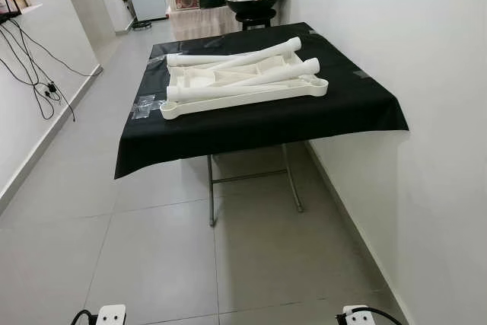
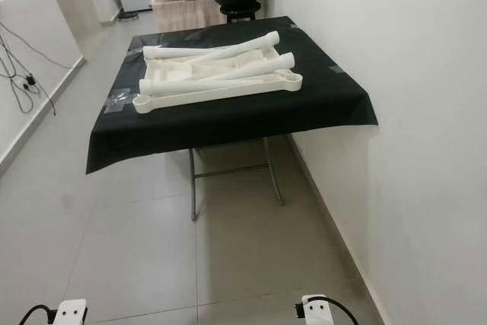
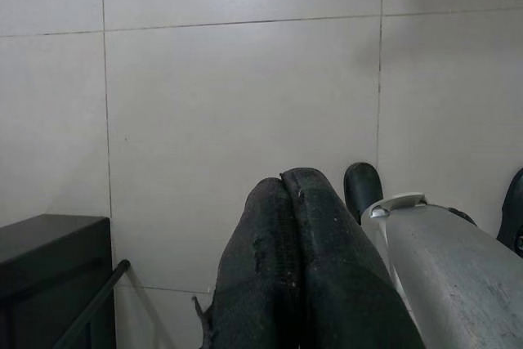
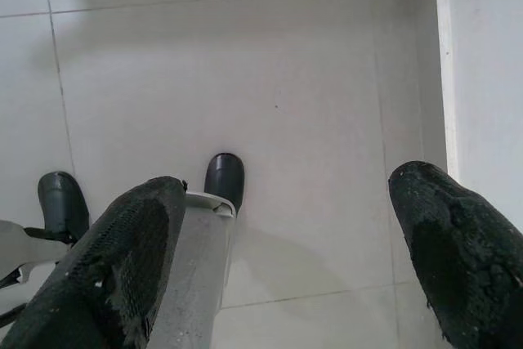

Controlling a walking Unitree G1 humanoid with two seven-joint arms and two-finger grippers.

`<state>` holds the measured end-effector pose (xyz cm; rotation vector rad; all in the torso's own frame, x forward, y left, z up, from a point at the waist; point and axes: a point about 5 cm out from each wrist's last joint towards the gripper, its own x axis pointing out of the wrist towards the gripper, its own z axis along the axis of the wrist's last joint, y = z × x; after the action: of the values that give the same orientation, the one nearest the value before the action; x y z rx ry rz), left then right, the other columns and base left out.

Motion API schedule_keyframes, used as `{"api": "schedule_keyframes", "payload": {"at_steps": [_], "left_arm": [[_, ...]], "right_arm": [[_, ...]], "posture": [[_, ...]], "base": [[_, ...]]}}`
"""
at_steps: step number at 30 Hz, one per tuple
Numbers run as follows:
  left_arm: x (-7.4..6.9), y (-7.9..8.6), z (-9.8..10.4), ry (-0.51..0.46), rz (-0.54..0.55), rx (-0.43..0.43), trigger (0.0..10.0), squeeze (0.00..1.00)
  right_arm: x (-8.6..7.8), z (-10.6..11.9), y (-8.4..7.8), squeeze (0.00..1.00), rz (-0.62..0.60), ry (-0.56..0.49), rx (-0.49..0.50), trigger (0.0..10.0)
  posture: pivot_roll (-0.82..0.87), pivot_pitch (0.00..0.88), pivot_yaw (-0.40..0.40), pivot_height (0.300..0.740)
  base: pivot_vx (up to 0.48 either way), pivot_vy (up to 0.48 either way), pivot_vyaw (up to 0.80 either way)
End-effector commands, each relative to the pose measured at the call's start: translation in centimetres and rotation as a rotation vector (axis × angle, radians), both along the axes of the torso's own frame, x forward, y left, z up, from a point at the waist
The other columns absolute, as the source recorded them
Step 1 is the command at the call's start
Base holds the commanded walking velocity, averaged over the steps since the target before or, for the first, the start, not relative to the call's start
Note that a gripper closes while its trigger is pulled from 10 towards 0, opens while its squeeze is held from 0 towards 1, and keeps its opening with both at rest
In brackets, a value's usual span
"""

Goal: Building children table

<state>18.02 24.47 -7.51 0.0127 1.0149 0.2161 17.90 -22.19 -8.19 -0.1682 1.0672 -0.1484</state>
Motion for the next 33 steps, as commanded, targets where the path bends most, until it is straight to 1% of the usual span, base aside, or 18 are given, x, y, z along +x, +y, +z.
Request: {"api": "schedule_keyframes", "payload": {"at_steps": [1,2,3,4,6,8,9,11,13,15,16,17,20,22,25,27,29,33], "left_arm": [[2.8,0.8,1.9,-0.141,-0.024,0.018,10.0,0.0],[2.8,0.8,1.9,-0.141,-0.024,0.018,10.0,0.0],[8.2,0.8,6.1,-0.409,-0.133,0.075,10.0,0.0],[9.9,0.5,7.8,-0.499,-0.192,0.109,10.0,0.0],[11.7,-0.2,9.9,-0.613,-0.267,0.169,10.0,0.0],[12.0,-0.3,10.2,-0.631,-0.274,0.177,10.0,0.0],[13.8,-2.2,12.7,-0.775,-0.295,0.149,10.0,0.0],[13.8,-2.2,12.7,-0.775,-0.295,0.149,10.0,0.0],[14.7,-4.1,14.4,-0.882,-0.331,0.097,10.0,0.0],[14.7,-4.1,14.4,-0.882,-0.331,0.097,10.0,0.0],[14.6,-5.0,14.8,-0.921,-0.348,0.061,10.0,0.0],[14.0,-6.1,14.8,-0.95,-0.372,0.032,10.0,0.0],[13.5,-6.9,14.7,-0.97,-0.387,0.012,10.0,0.0],[12.7,-8.0,14.6,-0.979,-0.418,-0.022,10.0,0.0],[12.3,-8.5,14.6,-0.979,-0.446,-0.019,10.0,0.0],[11.0,-9.3,14.3,-0.969,-0.515,-0.001,10.0,0.0],[10.4,-9.6,14.2,-0.955,-0.521,0.01,10.0,0.0],[10.1,-9.7,15.1,-0.958,-0.505,0.015,10.0,0.0]], "right_arm": [[2.4,1.4,-0.3,0.0,0.029,-0.133,-0.041,10.0],[2.4,1.4,-0.3,0.0,0.029,-0.133,-0.041,10.0],[6.5,4.6,-1.0,0.0,0.086,-0.36,-0.138,10.0],[8.1,6.0,-1.0,0.0,0.109,-0.445,-0.174,10.0],[10.2,8.2,-0.7,0.0,0.158,-0.566,-0.231,10.0],[10.6,8.5,-0.6,0.0,0.167,-0.585,-0.24,10.0],[13.7,11.9,0.6,0.0,0.26,-0.719,-0.255,10.0],[13.7,11.9,0.6,0.0,0.26,-0.719,-0.255,10.0],[15.7,14.5,1.5,0.0,0.309,-0.811,-0.234,10.0],[15.7,14.5,1.5,0.0,0.309,-0.811,-0.234,10.0],[16.1,15.2,2.2,0.0,0.319,-0.842,-0.18,10.0],[15.9,15.4,3.2,0.0,0.329,-0.874,-0.092,10.0],[15.6,15.5,3.8,0.0,0.333,-0.898,-0.029,10.0],[14.6,15.8,5.0,0.0,0.304,-0.924,0.108,10.0],[14.1,16.0,5.2,0.0,0.334,-0.931,0.123,10.0],[13.1,16.1,5.4,0.0,0.387,-0.938,0.124,10.0],[12.6,16.0,5.4,0.0,0.412,-0.935,0.156,10.0],[12.1,16.5,5.9,0.0,0.454,-0.958,0.192,10.0]], "posture": [[-0.12,0.0,0.072,0.74],[-0.12,0.0,0.072,0.74],[-0.13,0.0,0.063,0.74],[-0.14,0.0,0.063,0.74],[-0.14,0.0,0.06,0.74],[-0.14,0.0,0.059,0.74],[-0.11,0.0,0.01,0.74],[-0.11,0.0,0.01,0.74],[-0.11,0.0,0.0,0.74],[-0.11,0.0,0.0,0.74],[-0.11,0.0,-0.008,0.74],[-0.11,0.0,-0.017,0.74],[-0.11,0.0,-0.017,0.74],[-0.13,0.0,-0.018,0.74],[-0.13,0.0,-0.022,0.74],[-0.13,0.0,-0.028,0.74],[-0.11,0.0,-0.046,0.74],[-0.1,0.0,-0.048,0.74]], "base": [[0.0,0.0,0.0],[0.0,0.0,0.0],[0.0,0.0,0.0],[0.0,0.0,0.0],[0.0,0.0,0.0],[0.0,0.0,0.0],[0.0,0.0,0.0],[0.0,0.0,0.0],[0.0,0.0,0.0],[0.0,0.0,0.0],[0.0,0.0,0.0],[0.0,0.0,0.0],[0.0,0.0,0.0],[0.0,0.0,0.0],[0.0,0.0,0.0],[0.0,0.0,0.0],[0.0,0.0,0.0],[0.0,0.0,0.0]]}}
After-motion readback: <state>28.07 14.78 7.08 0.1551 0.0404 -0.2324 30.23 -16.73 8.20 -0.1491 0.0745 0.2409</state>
